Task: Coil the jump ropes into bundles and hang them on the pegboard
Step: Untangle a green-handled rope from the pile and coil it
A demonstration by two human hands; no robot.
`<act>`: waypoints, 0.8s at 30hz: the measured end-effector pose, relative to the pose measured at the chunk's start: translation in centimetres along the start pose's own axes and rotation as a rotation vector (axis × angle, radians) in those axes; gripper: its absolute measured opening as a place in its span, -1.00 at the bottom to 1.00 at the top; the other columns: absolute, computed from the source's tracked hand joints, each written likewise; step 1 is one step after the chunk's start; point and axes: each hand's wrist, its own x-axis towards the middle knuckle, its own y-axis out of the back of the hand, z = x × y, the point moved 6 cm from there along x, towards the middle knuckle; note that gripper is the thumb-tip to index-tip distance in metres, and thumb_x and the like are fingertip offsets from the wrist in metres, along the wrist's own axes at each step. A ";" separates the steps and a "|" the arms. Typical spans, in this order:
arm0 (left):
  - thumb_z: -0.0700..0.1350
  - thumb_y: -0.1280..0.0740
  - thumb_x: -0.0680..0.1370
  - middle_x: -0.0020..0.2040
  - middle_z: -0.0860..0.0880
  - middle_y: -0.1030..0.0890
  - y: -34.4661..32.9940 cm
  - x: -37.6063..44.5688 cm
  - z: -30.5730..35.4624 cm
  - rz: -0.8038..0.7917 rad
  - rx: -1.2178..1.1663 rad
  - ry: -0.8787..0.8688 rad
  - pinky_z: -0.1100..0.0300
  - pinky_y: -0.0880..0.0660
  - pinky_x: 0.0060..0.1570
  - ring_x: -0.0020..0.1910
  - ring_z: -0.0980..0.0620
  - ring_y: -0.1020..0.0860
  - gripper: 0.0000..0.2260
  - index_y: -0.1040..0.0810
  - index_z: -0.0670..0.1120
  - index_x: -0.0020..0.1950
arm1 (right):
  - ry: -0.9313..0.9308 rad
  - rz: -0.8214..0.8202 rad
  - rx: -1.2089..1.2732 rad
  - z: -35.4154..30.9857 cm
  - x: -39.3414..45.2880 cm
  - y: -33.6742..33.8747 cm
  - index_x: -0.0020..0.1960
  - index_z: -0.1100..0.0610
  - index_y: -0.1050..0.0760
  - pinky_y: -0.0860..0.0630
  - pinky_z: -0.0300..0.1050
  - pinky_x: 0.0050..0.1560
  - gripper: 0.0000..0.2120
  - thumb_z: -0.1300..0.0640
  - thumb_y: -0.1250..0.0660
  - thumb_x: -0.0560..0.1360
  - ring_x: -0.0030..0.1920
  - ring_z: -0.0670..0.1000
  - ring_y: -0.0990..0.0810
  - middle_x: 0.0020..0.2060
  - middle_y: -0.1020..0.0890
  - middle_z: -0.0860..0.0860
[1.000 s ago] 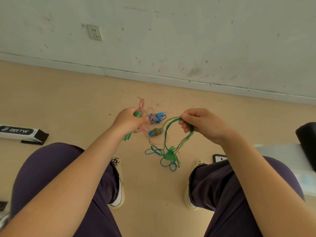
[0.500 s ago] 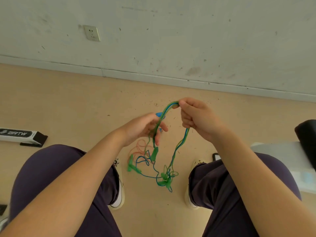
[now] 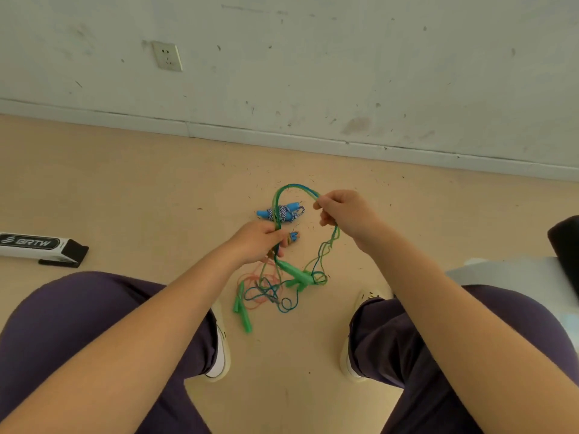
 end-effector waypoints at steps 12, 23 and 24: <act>-0.11 -0.35 0.62 -0.34 -0.02 -0.41 -2.0 11.5 -10.6 0.264 -0.347 0.231 0.09 -0.49 -0.16 -0.41 0.04 -0.38 -0.81 -0.60 -0.20 0.14 | -0.223 0.055 0.092 12.6 10.6 -4.6 -0.01 0.12 -0.61 -0.42 -0.23 -0.39 -0.77 -0.02 -0.48 0.46 -0.43 -0.05 -0.41 -0.38 -0.47 0.00; 0.00 -0.53 0.45 0.40 -0.12 -0.45 -2.4 19.7 -20.5 0.217 0.133 0.270 0.13 -0.31 0.40 0.41 -0.08 -0.39 -0.43 -0.47 -0.06 0.42 | 0.004 0.071 -0.328 20.5 18.5 -11.0 0.26 0.16 -0.45 -0.33 -0.19 0.16 -0.37 -0.06 -0.59 0.32 0.18 0.05 -0.43 0.12 -0.49 0.09; 0.06 -0.54 0.42 0.36 -0.13 -0.49 -2.9 19.1 -22.2 0.240 0.181 0.323 0.06 -0.35 0.37 0.38 -0.12 -0.42 -0.44 -0.51 -0.04 0.37 | 0.016 0.047 -0.326 21.3 18.0 -12.4 0.13 0.17 -0.51 -0.34 -0.21 0.07 -0.51 -0.03 -0.59 0.33 0.09 0.06 -0.48 0.03 -0.54 0.07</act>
